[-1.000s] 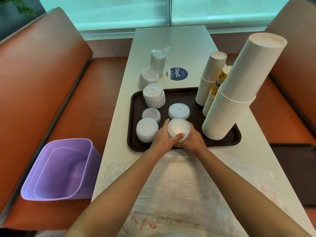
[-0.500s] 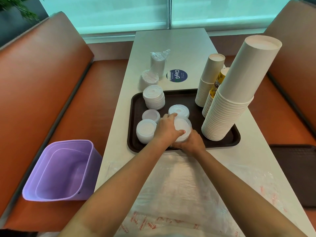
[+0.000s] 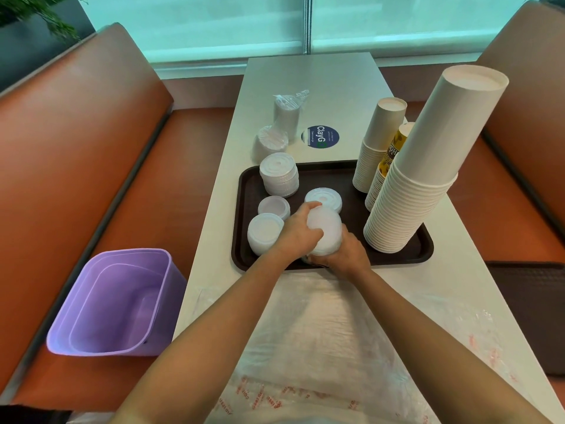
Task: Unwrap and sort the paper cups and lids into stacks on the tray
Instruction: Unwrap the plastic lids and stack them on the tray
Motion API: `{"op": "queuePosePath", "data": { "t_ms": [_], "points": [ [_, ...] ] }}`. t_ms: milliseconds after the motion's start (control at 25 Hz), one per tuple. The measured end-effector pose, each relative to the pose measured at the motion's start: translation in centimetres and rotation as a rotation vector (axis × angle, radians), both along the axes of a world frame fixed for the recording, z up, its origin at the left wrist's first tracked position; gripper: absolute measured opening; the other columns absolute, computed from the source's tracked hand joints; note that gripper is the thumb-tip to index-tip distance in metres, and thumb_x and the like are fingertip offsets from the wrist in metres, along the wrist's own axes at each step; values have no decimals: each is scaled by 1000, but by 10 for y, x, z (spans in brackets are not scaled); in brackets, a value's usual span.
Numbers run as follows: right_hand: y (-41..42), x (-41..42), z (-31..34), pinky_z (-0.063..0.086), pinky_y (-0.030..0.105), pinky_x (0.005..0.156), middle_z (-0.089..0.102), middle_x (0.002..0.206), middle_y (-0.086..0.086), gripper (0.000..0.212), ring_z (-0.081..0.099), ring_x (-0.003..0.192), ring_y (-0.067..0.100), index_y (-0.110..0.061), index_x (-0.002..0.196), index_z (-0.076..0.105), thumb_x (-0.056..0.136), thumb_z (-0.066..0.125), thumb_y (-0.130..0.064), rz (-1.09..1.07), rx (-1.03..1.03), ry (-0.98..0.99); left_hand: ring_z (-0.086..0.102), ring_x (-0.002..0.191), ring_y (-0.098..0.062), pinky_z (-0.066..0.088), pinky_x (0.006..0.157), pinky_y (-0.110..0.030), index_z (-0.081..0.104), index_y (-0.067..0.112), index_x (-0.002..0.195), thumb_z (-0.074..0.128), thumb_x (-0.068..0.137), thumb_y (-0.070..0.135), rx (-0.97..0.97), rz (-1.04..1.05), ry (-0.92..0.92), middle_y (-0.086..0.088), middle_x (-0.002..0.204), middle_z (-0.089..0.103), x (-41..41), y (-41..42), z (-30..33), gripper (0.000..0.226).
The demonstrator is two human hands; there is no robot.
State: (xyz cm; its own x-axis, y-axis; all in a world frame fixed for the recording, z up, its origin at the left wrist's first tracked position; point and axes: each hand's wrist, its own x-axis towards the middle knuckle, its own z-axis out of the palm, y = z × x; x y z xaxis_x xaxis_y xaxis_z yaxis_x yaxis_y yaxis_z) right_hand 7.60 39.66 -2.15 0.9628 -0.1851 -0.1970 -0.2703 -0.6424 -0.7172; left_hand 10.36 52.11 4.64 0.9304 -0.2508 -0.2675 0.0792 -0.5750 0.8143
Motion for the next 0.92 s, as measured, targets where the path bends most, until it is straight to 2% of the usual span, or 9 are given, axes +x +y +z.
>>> {"op": "queuePosePath", "data": {
  "t_ms": [80,160,280,360,480,600,720,800,920],
  "points": [
    [-1,0,-1,49,37,85,59,118,2,94,57,107,24,-19,133,42,54,88,-43,15,9,-10,46,120,-22,40,98,-29,38,19,141,58,84,1,-155,151,16,-6,135,47,5,8,7,62],
    [-2,1,-1,44,33,88,57,121,2,91,54,112,24,-21,134,41,57,87,-39,16,12,-20,51,116,-22,40,96,-24,45,13,137,59,82,-3,-196,284,-138,-8,127,54,13,22,12,59],
    [-1,1,-1,41,32,88,57,123,4,89,53,114,25,-21,134,42,59,86,-37,10,7,-24,53,106,-20,31,87,-8,58,10,125,56,78,-10,-20,301,-492,-6,117,58,16,52,11,52],
    [0,0,-1,41,32,88,57,122,3,89,53,113,24,-22,134,42,59,86,-37,12,7,-24,54,103,-22,31,86,-7,65,11,116,52,74,-15,74,259,-621,-9,113,58,13,70,0,51],
    [1,0,0,42,33,88,57,121,1,88,53,113,24,-23,133,42,58,86,-37,9,9,-21,52,107,-26,39,91,-19,66,12,115,50,71,-16,190,165,-578,-9,115,55,2,84,-23,54],
    [1,0,0,42,33,89,56,122,1,88,52,113,23,-23,133,42,59,86,-37,8,12,-19,49,115,-29,39,98,-27,60,10,123,61,69,-6,278,33,-490,-13,125,49,-7,89,-39,57],
    [1,-1,0,41,34,91,56,124,2,89,51,115,24,-22,134,41,60,86,-36,9,6,-26,52,111,-37,49,93,-46,59,7,123,73,65,9,336,-88,-583,-18,120,50,-10,91,-48,60],
    [2,-1,1,41,35,91,56,125,2,89,51,115,24,-21,135,41,60,86,-36,12,2,-30,54,107,-37,51,90,-47,62,6,118,81,63,13,353,-79,-608,-18,116,54,-7,90,-48,59],
    [2,-1,0,41,34,91,56,125,2,89,51,115,23,-22,135,40,60,86,-36,11,2,-27,56,101,-34,46,88,-42,66,6,108,89,57,21,365,-30,-607,-16,108,59,0,86,-39,58]
  ]
}}
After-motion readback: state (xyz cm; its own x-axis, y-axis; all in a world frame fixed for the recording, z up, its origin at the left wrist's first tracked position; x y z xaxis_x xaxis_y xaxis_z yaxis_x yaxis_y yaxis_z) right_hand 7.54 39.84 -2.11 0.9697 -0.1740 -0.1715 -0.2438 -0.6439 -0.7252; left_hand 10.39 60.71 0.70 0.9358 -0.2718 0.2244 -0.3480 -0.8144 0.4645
